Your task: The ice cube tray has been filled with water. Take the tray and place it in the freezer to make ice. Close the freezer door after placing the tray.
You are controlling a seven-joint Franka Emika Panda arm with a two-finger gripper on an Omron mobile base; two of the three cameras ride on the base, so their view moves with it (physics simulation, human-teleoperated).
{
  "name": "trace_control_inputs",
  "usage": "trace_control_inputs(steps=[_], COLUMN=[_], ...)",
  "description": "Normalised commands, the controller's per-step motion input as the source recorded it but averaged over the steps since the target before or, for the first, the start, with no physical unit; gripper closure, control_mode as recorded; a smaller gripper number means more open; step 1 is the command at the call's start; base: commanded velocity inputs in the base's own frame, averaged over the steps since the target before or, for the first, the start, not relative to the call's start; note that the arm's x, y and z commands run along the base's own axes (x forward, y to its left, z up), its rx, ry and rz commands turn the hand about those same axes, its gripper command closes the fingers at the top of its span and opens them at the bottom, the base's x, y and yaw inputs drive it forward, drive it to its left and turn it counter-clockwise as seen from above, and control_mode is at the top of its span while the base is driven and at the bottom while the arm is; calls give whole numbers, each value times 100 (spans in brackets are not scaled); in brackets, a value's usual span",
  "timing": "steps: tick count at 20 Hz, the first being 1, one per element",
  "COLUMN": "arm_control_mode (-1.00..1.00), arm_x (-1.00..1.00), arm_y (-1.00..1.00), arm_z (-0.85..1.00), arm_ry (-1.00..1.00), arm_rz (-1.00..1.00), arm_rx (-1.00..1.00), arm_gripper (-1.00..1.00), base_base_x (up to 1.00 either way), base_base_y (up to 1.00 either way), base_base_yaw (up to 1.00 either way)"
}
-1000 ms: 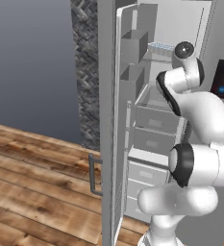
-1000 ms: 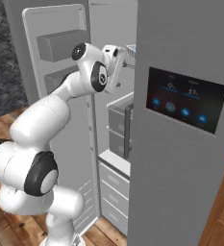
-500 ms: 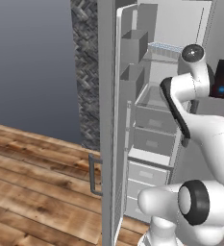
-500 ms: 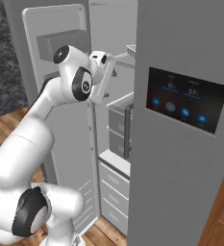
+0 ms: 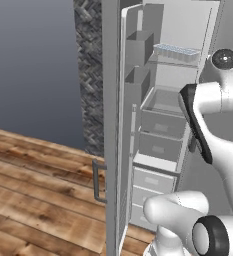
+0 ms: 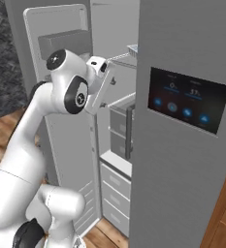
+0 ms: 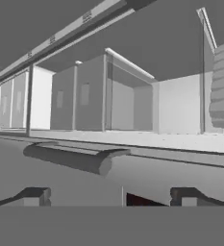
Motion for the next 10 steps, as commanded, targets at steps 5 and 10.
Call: trace_control_inputs(steps=[5,10], arm_control_mode=[100,100], arm_x=[0,0], arm_y=[0,0], arm_z=[0,0], arm_ry=[0,0], arm_rz=[0,0], arm_rx=[0,0], arm_gripper=[-100,-100], base_base_x=[-51,-13], base_base_y=[8,28], base_base_yaw=[0,-12])
